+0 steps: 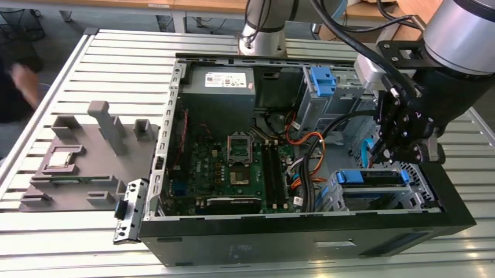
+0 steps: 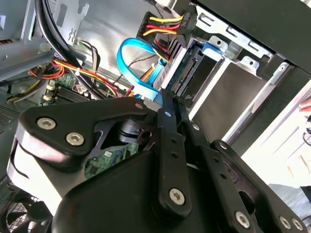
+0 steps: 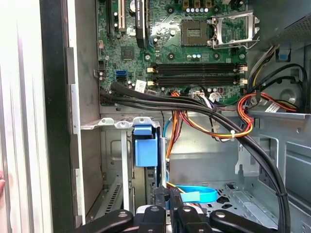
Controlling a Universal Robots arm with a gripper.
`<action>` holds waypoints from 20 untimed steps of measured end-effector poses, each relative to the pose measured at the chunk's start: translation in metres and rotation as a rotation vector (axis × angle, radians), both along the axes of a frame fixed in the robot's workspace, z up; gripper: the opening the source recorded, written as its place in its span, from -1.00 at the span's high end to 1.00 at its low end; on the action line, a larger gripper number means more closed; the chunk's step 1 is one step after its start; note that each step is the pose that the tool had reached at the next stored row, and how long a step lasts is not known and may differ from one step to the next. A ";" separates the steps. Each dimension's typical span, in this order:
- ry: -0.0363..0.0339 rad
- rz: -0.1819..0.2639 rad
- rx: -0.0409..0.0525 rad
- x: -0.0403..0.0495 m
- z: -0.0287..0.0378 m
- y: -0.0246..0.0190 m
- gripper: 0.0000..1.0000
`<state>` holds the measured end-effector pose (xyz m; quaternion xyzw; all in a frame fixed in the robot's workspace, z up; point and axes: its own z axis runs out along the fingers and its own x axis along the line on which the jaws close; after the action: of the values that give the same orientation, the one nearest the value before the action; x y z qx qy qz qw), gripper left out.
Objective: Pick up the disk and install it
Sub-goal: 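Insert the first disk wire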
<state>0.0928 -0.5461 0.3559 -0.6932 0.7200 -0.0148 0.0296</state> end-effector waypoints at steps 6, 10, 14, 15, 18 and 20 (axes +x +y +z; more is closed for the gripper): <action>-0.0004 0.000 0.0002 -0.0002 -0.0001 0.0000 0.68; -0.0008 0.000 0.0001 -0.0002 -0.0007 0.0001 0.68; -0.0014 0.000 -0.0001 -0.0002 -0.0016 0.0000 0.68; -0.0014 0.000 0.0001 -0.0002 -0.0017 0.0000 0.68; -0.0014 0.000 0.0001 -0.0002 -0.0018 0.0000 0.68; -0.0014 0.000 0.0001 -0.0002 -0.0018 0.0000 0.68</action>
<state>0.0926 -0.5461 0.3542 -0.6933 0.7199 -0.0152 0.0301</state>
